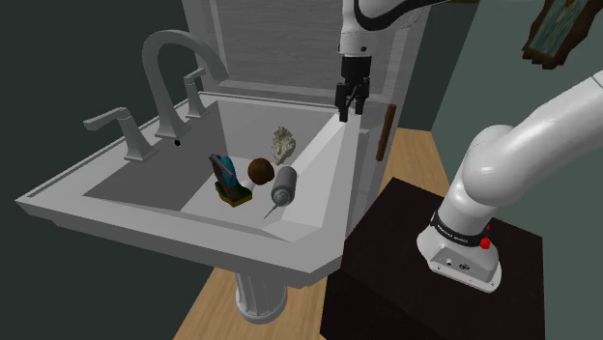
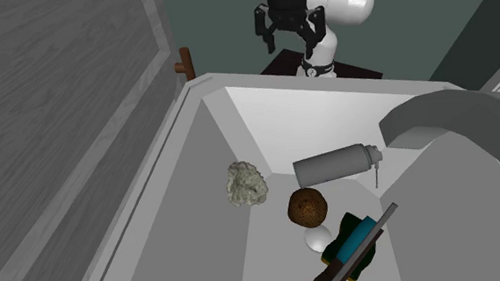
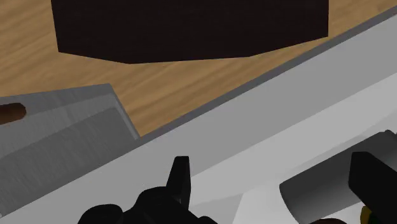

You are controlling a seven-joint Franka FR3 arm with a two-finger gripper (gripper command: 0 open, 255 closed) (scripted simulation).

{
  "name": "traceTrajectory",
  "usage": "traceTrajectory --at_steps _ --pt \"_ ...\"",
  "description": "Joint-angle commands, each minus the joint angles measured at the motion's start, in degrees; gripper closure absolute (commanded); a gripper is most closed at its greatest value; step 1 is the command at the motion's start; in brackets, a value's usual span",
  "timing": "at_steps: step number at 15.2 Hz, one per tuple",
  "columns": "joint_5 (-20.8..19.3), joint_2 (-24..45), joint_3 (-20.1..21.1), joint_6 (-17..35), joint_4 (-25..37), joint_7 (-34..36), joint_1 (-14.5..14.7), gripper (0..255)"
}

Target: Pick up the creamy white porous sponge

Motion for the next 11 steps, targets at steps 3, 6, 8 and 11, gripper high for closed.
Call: traceTrajectory --at_steps 3,6,8,11 --pt "0.59 7.16 -0.27 7.64 2.12 -1.33 0.42 0" --pt "1.18 12.88 -0.52 12.57 4.71 -2.42 0.72 0" --pt "1.66 16.73 -0.67 15.52 6.8 -3.17 0.9 0" --pt "2.5 22.53 -0.85 19.42 10.49 -4.31 1.14 0"
